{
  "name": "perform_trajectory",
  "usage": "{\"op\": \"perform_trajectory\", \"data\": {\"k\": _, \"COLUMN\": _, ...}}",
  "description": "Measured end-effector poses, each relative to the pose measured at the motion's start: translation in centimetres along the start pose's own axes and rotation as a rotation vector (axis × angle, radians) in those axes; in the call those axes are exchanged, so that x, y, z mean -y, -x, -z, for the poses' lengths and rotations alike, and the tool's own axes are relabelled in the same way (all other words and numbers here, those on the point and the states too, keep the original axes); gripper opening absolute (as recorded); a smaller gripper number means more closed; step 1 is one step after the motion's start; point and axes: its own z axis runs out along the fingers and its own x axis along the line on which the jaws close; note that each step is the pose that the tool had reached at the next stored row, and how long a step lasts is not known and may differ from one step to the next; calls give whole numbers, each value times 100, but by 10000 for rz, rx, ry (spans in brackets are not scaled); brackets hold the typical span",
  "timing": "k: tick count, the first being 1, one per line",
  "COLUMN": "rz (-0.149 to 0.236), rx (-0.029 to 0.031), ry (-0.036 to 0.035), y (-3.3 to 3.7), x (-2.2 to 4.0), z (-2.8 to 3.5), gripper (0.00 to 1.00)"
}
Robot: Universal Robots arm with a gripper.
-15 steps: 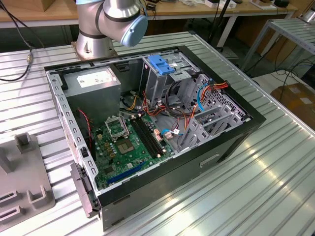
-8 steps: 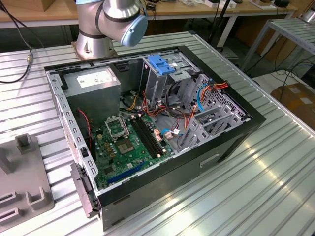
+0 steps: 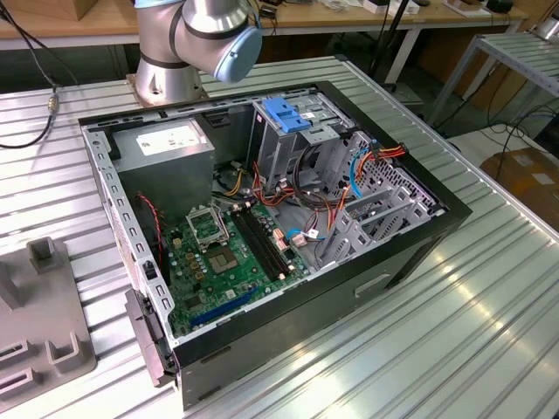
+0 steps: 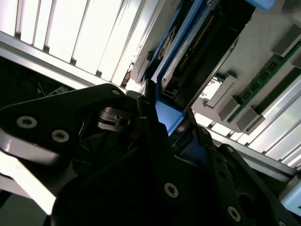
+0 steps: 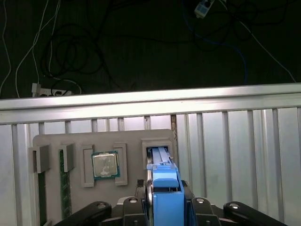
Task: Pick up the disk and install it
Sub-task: 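Pick up the disk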
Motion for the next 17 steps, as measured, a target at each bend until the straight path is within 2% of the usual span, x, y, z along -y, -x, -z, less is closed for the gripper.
{"op": "perform_trajectory", "data": {"k": 6, "rz": 0, "rx": 9, "ry": -16, "y": 1, "x": 1, "z": 15, "gripper": 37}}
{"op": "perform_trajectory", "data": {"k": 15, "rz": 5, "rx": 0, "ry": 1, "y": 6, "x": -6, "z": 354, "gripper": 37}}
{"op": "perform_trajectory", "data": {"k": 17, "rz": 5, "rx": 1, "ry": -1, "y": 7, "x": -6, "z": 352, "gripper": 37}}
